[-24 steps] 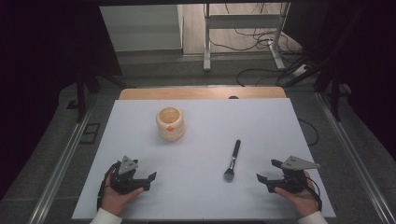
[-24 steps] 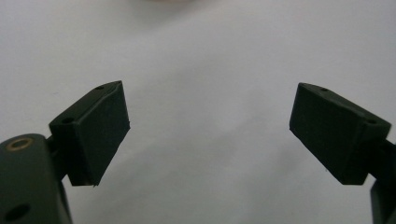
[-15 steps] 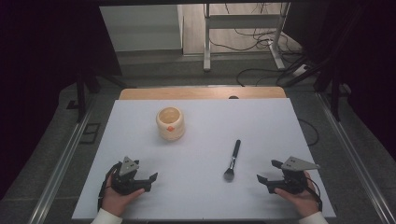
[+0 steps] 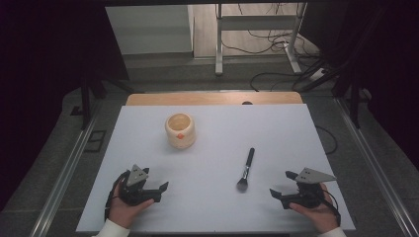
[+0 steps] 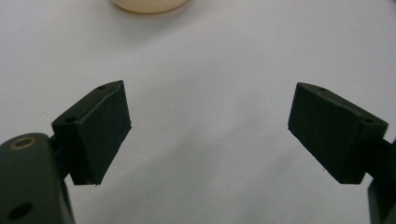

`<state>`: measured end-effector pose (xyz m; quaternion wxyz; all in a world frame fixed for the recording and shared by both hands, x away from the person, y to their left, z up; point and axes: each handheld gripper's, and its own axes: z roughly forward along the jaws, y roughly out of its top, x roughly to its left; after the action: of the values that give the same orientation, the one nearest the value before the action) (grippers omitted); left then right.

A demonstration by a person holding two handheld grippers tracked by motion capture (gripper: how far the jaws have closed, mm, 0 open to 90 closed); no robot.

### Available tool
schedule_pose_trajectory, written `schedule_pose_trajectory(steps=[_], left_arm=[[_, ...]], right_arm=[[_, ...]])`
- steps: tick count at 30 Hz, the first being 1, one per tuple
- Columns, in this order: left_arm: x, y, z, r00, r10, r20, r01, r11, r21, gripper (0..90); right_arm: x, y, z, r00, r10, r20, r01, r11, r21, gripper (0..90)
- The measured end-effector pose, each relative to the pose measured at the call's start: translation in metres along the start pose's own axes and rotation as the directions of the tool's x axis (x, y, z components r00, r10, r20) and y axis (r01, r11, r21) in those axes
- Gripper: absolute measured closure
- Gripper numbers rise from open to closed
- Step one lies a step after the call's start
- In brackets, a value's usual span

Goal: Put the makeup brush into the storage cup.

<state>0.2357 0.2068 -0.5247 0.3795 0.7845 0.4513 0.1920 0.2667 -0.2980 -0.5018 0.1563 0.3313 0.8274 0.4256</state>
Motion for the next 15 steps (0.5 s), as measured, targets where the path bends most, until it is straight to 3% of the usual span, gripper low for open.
schedule_pose_trajectory(steps=[9, 15], left_arm=[[0.0005, -0.0004, 0.0013, 0.9998, 0.005, 0.017, -0.005, 0.9999, 0.012, 13.9], [0.0000, -0.0010, 0.0027, 0.9998, 0.007, 0.020, -0.007, 0.9998, 0.019, 14.1]], right_arm=[[-0.0046, 0.0040, 0.0036, 0.9991, 0.001, -0.043, 0.001, 1.000, 0.031, 5.0], [-0.0017, 0.0077, 0.0038, 0.9978, -0.024, -0.062, 0.027, 0.999, 0.038, 6.2]])
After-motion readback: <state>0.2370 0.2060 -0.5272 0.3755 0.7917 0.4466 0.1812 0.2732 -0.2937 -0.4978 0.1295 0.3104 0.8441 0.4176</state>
